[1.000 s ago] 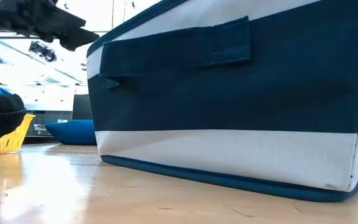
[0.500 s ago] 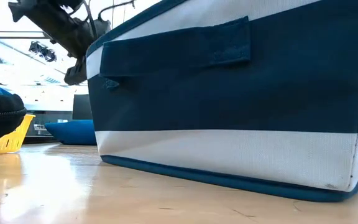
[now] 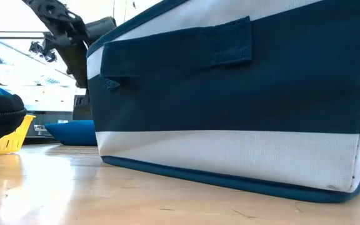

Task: Pick & place medical supplies in basket/bin
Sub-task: Put the blue patient gown into the blue bin

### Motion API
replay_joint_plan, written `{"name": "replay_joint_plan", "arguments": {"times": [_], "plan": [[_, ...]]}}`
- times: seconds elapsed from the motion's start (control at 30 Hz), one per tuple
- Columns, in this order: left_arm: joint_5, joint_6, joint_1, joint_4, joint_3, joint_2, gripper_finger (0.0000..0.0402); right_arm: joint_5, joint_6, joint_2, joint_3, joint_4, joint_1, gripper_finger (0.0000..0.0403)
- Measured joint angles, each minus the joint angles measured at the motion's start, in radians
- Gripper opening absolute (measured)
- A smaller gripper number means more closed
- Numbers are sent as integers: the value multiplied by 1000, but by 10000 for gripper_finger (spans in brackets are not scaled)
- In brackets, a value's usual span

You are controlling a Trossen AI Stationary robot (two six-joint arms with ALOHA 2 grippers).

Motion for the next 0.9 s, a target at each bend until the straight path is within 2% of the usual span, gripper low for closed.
{"name": "replay_joint_plan", "arguments": {"times": [0.13, 0.23, 0.4, 0.47, 0.73, 0.9], "plan": [[11, -57, 90, -1, 5, 32, 396, 1, 11, 0, 0, -4, 0, 233], [66, -87, 133, -41, 15, 48, 395, 2, 15, 0, 0, -4, 0, 233], [309, -140, 188, -84, 32, 86, 395, 1, 15, 0, 0, -6, 0, 233], [363, -146, 205, -73, 34, 105, 395, 1, 15, 0, 0, -7, 0, 233], [471, -144, 291, -7, 37, 230, 394, -24, 15, 0, 0, -10, 0, 233], [472, -135, 305, 9, 43, 297, 388, -46, 17, 0, 0, -10, 3, 233]]}}
